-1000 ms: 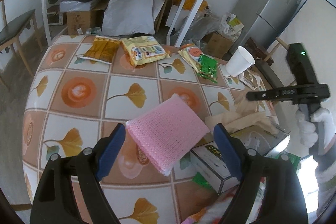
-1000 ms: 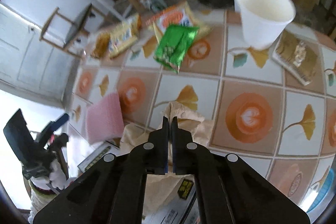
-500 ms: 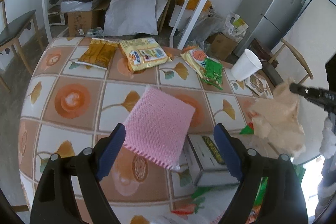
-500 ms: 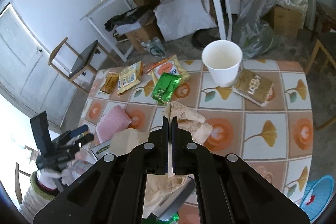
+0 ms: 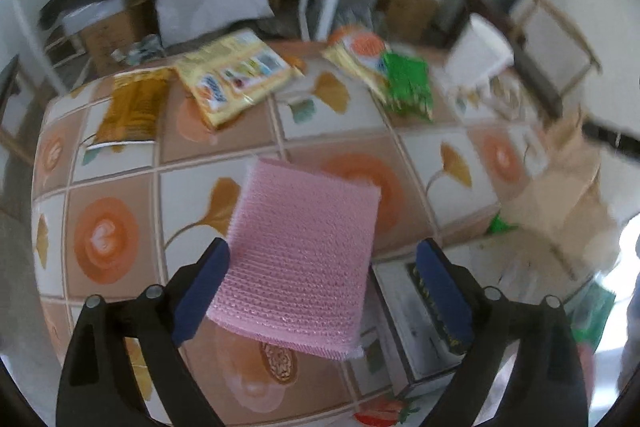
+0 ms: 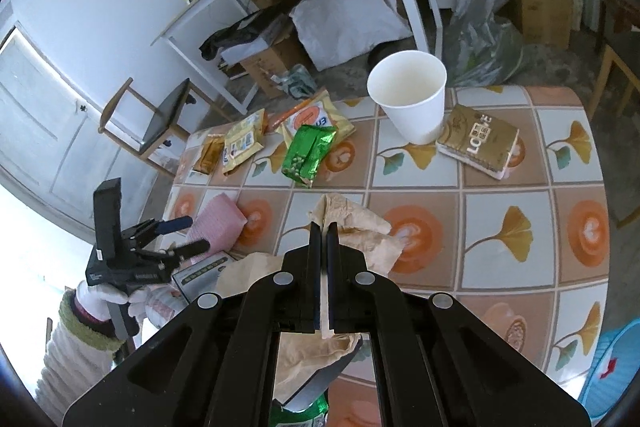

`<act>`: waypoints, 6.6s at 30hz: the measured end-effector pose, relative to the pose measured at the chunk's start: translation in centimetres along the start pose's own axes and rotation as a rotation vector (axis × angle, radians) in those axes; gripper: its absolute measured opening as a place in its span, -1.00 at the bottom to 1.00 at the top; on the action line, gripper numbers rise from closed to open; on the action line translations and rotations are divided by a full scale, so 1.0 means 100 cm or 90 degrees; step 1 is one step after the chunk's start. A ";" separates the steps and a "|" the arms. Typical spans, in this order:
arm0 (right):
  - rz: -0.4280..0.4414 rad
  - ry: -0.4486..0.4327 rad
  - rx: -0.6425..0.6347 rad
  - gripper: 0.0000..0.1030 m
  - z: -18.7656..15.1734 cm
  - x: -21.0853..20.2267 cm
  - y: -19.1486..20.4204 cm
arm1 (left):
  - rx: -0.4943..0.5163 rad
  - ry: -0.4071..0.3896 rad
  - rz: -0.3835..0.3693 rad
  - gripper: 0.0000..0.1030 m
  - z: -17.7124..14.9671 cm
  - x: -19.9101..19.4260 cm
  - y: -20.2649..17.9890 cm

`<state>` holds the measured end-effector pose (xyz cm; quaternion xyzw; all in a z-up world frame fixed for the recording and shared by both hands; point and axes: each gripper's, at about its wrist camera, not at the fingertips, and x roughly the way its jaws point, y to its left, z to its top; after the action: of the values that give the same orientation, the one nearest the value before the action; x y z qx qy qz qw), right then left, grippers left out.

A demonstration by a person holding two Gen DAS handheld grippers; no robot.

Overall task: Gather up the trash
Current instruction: 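Grasp the pink mesh pad with the left tool while the right tool holds the paper, then carry the pink pad and brown paper to the wastebasket and open both tools, then return both tools toward the table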

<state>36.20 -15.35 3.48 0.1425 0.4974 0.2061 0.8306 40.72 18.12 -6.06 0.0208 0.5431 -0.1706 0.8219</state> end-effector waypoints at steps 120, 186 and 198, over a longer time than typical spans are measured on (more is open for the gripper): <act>-0.180 -0.310 0.286 -0.98 -0.211 -0.297 -0.221 | 0.332 -0.148 -0.224 0.55 -0.056 -0.072 -0.515; -0.324 -0.231 -0.034 0.85 -0.256 -0.163 0.026 | 0.004 -0.326 -0.048 0.89 -0.259 -0.190 -0.187; -0.221 -0.218 -0.117 0.85 -0.207 -0.110 0.123 | -0.135 -0.344 0.025 0.89 -0.295 -0.192 -0.095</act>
<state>10.77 -9.24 7.76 0.0123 0.3455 0.0778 0.9351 4.91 20.58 0.59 -0.1012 0.3186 -0.0962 0.9375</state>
